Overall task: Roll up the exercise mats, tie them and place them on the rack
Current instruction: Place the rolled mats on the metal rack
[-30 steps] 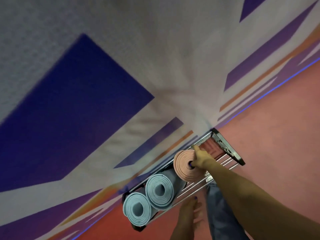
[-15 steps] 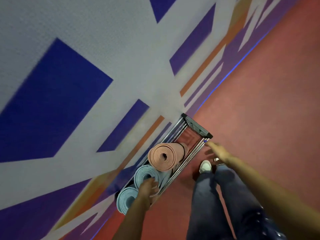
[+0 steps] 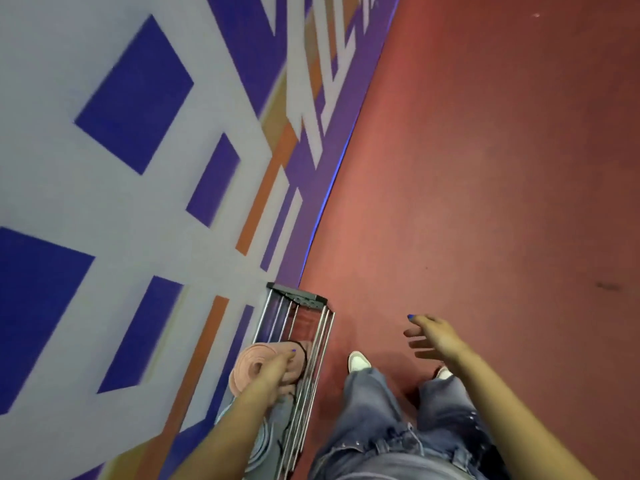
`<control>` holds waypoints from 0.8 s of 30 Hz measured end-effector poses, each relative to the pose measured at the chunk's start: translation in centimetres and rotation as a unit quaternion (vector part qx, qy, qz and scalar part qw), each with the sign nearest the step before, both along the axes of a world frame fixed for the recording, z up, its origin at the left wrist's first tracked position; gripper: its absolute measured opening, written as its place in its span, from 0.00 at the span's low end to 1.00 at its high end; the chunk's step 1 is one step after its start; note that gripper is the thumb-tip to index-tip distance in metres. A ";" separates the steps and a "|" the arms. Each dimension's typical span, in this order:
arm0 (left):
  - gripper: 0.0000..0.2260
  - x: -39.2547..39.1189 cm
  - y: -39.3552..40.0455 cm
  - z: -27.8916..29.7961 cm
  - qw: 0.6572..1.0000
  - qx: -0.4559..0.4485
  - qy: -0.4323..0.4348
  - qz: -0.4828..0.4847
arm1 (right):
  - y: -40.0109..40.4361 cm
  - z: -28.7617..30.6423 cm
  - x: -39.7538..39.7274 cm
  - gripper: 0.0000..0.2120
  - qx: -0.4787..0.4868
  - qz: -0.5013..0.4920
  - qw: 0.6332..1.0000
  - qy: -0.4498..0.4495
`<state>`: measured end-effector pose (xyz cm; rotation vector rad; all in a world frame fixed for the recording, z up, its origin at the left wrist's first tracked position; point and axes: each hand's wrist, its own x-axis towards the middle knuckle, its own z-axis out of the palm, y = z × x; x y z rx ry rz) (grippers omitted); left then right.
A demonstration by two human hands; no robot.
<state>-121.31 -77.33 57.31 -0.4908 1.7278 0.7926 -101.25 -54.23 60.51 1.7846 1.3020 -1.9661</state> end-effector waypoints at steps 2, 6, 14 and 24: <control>0.10 0.2 3.6 1.1 0.999 0.032 0.021 -0.020 | 0.1 0.8 1.9 0.09 -0.003 -0.035 0.999 0.013; 0.06 1.9 10.6 3.9 0.991 0.082 0.064 -0.084 | 0.7 1.9 5.7 0.09 0.000 -0.096 0.995 0.034; 0.01 11.2 20.7 8.3 0.971 0.180 0.074 -0.136 | 6.1 4.9 16.2 0.10 0.042 -0.152 0.986 0.054; 0.04 26.0 30.7 10.6 0.955 0.254 0.078 -0.131 | 15.1 9.0 31.7 0.06 0.102 -0.192 0.974 0.064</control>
